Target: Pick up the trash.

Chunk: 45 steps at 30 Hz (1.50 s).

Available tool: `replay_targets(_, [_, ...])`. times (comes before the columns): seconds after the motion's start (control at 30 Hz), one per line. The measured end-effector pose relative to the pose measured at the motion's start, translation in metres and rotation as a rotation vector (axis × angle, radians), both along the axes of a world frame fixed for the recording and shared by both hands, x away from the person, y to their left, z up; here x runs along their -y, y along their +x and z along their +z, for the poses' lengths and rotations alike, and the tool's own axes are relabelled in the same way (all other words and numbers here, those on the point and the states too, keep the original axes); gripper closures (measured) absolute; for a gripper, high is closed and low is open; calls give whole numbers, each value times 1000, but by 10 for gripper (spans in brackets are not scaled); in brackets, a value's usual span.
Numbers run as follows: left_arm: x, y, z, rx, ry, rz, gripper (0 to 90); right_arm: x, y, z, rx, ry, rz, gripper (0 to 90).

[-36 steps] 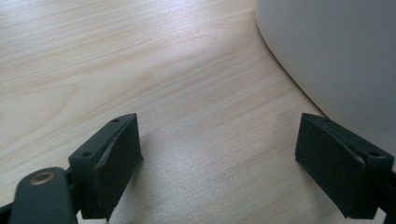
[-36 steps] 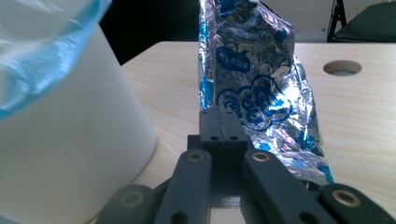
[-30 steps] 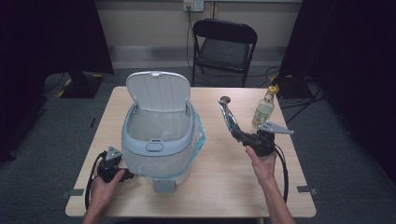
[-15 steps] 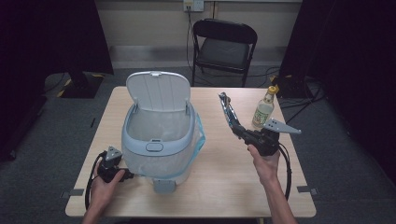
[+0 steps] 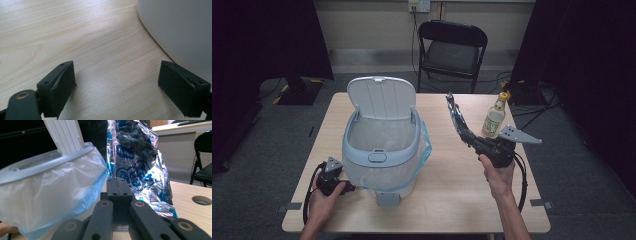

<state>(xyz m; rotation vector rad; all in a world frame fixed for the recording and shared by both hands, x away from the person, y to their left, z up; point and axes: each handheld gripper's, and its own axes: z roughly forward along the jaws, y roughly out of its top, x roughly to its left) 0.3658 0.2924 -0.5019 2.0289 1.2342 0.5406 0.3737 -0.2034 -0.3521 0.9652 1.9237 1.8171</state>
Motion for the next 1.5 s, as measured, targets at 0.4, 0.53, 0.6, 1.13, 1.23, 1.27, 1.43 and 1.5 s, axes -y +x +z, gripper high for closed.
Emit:
replay_targets(0.4, [1,0,0,-2,-4,4,137,-6,-12,28,65,41,37,900])
replay_targets(0.53, [0,0,0,0,-2,4,137,-9,-14,39,88,48,47,900])
replay_targets(0.6, [0,0,0,0,-2,4,137,-11,-14,45,93,47,56,900])
replay_targets(1.13, [1,0,0,-1,-4,4,137,-45,-32,80,165,66,163,900])
replay_targets(1.23, [0,0,0,0,-3,4,137,-55,-33,84,176,65,196,900])
replay_targets(1.27, [0,0,0,2,1,4,137,-59,-34,85,177,63,203,900])
replay_targets(1.43, [0,0,0,0,-3,4,137,-79,-35,91,191,69,259,900])
replay_targets(1.5, [0,0,0,0,-2,4,137,-85,-36,94,198,69,275,900])
